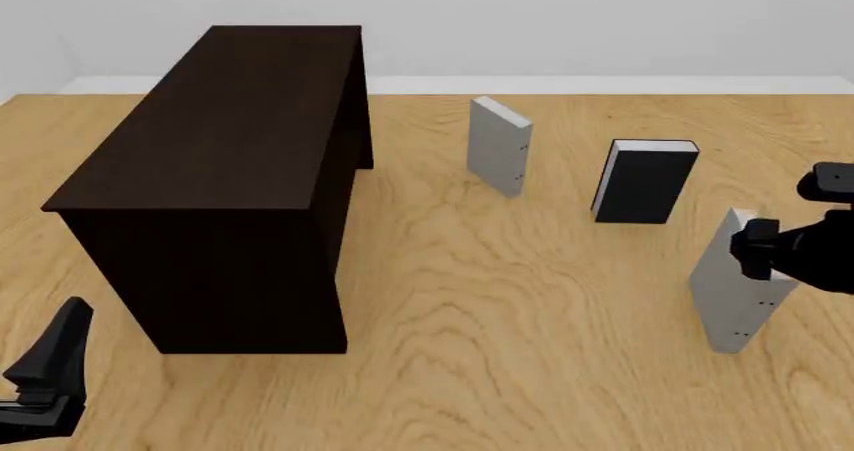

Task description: Pick up the book on the right and place it under the cabinet shelf.

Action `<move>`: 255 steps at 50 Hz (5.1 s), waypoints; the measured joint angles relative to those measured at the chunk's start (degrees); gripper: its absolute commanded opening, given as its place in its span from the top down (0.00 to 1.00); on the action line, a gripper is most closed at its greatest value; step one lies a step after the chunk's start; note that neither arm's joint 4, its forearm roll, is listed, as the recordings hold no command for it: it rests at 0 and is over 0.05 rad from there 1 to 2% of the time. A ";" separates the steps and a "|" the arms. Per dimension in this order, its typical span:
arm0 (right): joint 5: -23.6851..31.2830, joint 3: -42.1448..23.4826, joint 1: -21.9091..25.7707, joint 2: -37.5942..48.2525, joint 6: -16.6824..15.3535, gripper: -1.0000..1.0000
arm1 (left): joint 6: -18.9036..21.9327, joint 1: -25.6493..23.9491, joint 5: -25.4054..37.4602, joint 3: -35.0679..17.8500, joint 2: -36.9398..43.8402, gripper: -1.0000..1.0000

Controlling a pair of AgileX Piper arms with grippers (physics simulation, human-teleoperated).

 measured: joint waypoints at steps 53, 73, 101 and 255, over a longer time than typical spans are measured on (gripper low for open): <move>-7.97 4.89 -0.31 4.52 0.34 1.00 | 0.00 -0.29 -0.10 0.00 -0.23 0.00; -0.94 1.91 1.37 -1.90 1.04 1.00 | 0.00 -0.31 -0.12 0.01 -0.27 0.00; -7.63 3.63 11.99 -10.61 17.43 1.00 | 0.01 -0.30 0.16 0.05 -0.25 0.00; -84.34 -5.14 39.87 57.96 58.82 0.00 | -0.01 0.24 0.54 -0.03 -0.27 0.00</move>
